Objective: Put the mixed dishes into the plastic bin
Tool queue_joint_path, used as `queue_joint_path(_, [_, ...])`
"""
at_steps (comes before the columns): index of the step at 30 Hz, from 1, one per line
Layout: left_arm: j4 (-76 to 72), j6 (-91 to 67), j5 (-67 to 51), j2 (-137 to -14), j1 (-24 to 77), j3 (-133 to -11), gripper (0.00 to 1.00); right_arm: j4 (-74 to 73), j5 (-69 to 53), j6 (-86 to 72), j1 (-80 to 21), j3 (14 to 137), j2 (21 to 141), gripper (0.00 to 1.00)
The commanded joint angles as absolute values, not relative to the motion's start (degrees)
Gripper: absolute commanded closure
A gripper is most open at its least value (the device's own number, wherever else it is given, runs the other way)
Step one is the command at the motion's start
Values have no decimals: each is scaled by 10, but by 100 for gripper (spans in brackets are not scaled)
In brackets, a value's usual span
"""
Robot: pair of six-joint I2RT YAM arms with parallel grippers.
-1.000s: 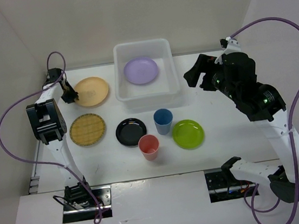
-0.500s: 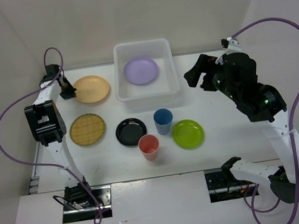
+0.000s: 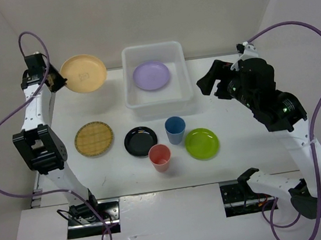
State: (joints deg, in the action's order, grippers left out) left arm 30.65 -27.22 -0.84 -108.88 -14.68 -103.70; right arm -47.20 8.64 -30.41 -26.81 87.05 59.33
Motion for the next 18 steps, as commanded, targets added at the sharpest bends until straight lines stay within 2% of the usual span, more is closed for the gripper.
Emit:
queue_joint_path(1, [281, -297, -66, -1049, -128, -1041, 100, -448, 82, -309, -265, 863, 584, 14])
queue_joint_path(12, [330, -292, -89, -1125, 2, -1191, 100, -434, 82, -309, -265, 851, 572, 14])
queue_joint_path(18, [374, -303, -26, -1204, 82, -1289, 100, -434, 76, -315, -265, 840, 572, 14])
